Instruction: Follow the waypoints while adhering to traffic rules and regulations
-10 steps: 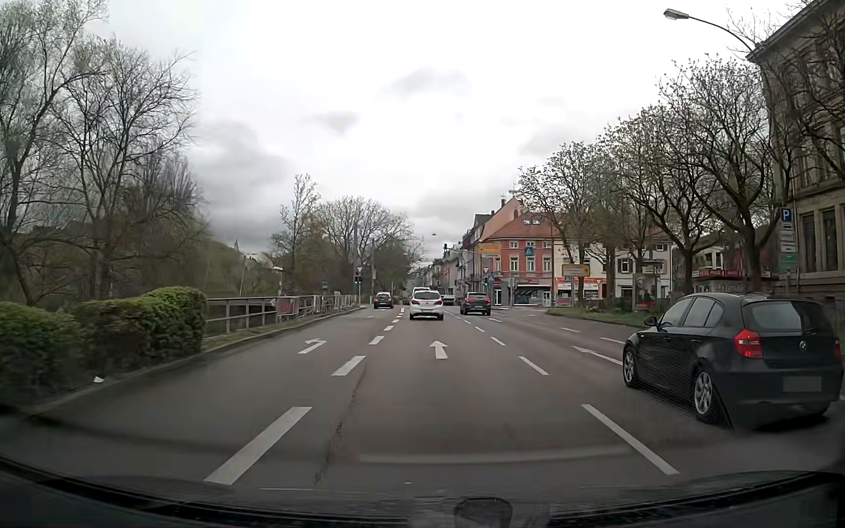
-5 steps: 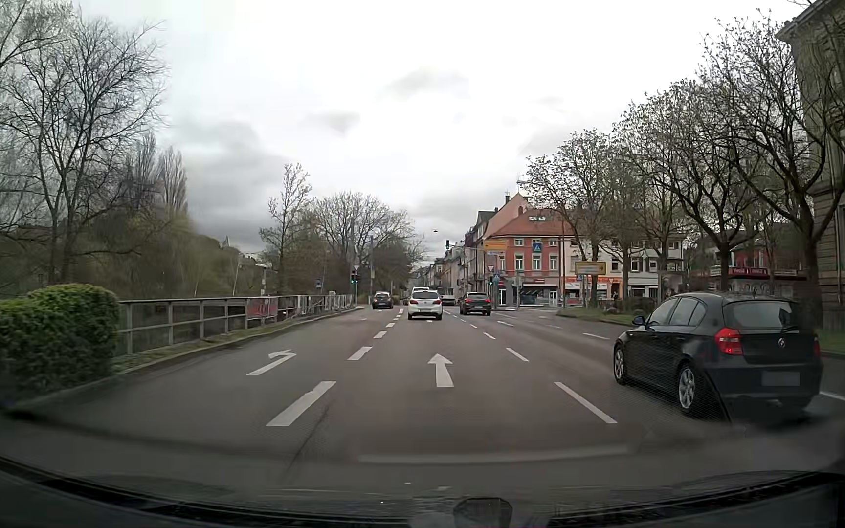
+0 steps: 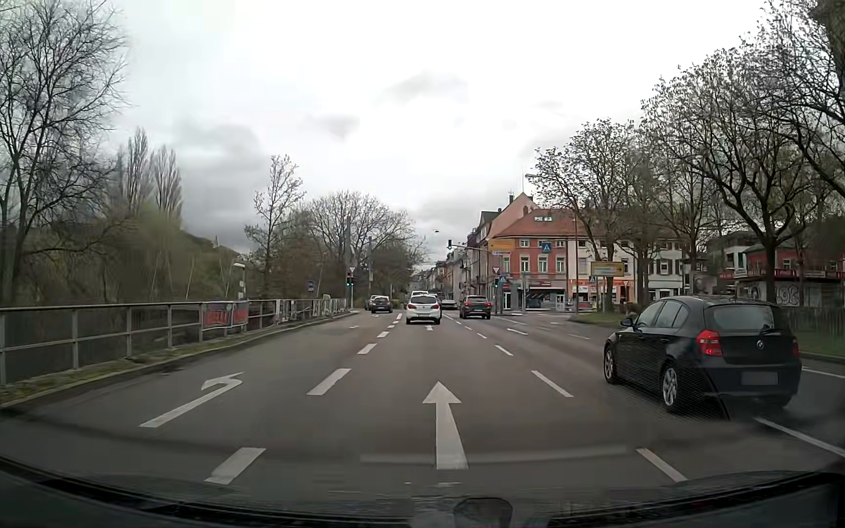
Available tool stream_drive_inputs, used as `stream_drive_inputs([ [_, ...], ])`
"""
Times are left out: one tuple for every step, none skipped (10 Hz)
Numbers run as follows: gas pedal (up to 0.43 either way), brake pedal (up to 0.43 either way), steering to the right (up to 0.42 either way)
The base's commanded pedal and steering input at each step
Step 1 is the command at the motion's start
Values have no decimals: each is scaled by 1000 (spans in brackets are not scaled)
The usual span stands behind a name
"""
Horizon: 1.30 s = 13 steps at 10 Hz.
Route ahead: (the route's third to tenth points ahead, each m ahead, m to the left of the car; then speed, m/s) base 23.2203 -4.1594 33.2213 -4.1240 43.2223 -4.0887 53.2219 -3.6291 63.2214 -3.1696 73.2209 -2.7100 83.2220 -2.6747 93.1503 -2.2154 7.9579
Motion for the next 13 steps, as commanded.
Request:
stream_drive_inputs([
  [98, 0, -2],
  [98, 0, -2],
  [98, 0, -2],
  [98, 0, -2],
  [98, 0, -2],
  [98, 0, -3],
  [98, 0, -3],
  [98, 0, -3],
  [98, 0, -3],
  [98, 0, -3],
  [98, 0, -3],
  [98, 0, -3],
  [98, 0, -3],
])
